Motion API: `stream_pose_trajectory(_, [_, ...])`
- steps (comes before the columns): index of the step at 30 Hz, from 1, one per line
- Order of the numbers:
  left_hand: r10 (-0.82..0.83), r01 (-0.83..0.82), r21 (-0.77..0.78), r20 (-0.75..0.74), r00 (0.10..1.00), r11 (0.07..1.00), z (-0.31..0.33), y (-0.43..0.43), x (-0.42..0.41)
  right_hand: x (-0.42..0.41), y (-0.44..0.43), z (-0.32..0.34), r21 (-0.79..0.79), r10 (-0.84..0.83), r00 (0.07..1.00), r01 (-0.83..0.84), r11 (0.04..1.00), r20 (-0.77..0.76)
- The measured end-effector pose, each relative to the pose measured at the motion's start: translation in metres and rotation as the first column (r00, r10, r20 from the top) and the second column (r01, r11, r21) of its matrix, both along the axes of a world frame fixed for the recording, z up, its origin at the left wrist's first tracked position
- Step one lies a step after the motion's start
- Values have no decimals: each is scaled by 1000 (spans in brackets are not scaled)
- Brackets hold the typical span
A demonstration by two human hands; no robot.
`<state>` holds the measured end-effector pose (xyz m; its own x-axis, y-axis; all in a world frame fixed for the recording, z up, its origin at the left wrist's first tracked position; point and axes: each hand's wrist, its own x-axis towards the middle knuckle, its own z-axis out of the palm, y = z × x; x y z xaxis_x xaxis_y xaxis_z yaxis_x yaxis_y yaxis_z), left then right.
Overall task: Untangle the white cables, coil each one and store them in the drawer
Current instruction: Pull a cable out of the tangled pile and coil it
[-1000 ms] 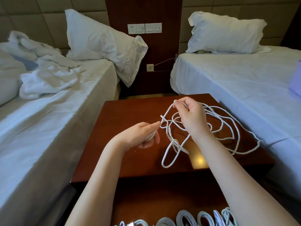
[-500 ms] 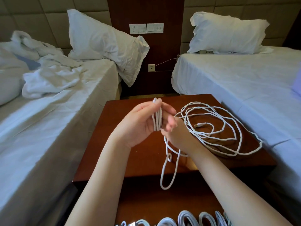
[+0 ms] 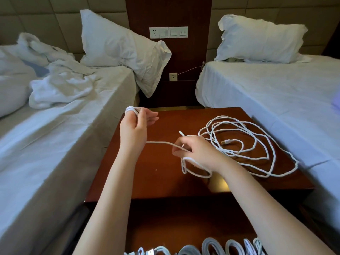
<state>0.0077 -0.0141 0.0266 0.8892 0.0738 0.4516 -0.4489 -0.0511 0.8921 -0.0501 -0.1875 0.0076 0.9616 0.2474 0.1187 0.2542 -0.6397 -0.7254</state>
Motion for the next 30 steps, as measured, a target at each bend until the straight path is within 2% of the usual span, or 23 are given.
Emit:
stream_pose_trajectory(2, [144,-154,148,77,987,977,-8,4,4,0,-4,4,-11,-40,999,40,999,12])
stream_pose_trajectory(5, [192,-212,395,92,977,894,-15,8,9,0,-12,9,-2,-133,987,133,991,85])
stream_pose_trajectory(8, [169,-144,608,17,985,780,-18,4,8,0,-17,13,4,-225,948,230,973,226])
stream_pose_trajectory(11, [68,6,692,-79,995,722,-19,-4,3,1,-20,11,118,-298,897,274,954,326])
stream_pose_trajectory(15, [-164,309,560,-293,942,769,-15,-11,-7,3,-20,7,203,-340,815,276,940,469])
stream_pose_trajectory(20, [-422,634,378,-507,751,675,1,-8,-19,5,-24,6,184,-317,720,260,948,617])
stream_pose_trajectory(25, [-711,845,184,-469,524,502,13,-5,-27,7,-28,3,204,-309,715,232,951,627])
stream_pose_trajectory(30, [-858,939,38,-395,329,343,22,-8,-34,-1,-16,7,185,-240,774,161,970,587])
